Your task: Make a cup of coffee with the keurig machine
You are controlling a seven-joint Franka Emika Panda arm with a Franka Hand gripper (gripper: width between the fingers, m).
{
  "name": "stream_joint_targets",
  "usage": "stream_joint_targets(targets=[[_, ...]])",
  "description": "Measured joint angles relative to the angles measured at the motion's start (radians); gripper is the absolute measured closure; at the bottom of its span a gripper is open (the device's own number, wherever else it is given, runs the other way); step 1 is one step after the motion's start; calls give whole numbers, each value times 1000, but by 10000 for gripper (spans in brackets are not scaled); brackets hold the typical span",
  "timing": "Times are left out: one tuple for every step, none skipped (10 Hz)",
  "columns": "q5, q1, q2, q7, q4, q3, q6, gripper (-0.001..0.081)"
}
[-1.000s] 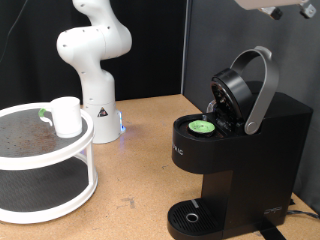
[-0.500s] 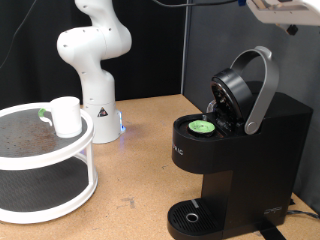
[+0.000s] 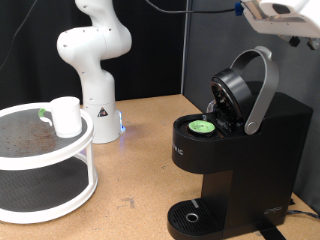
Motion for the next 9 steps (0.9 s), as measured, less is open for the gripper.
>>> stream_joint_targets(targets=[[-6, -4, -2, -9, -9, -5, -7, 436], [-13, -9, -6, -19, -21, -11, -14, 573], [-14, -16, -13, -35, -34, -19, -23, 573], [-14, -24, -20, -55, -47, -26, -30, 753], [-14, -29, -27, -77, -59, -36, -37, 753], [-12, -36, -37, -96, -70, -44, -49, 790], [-11, -42, -49, -116, -81, -53, -67, 801], [-8, -47, -61, -132, -89, -63, -86, 801], [-6, -51, -75, -145, -97, -73, -109, 801]])
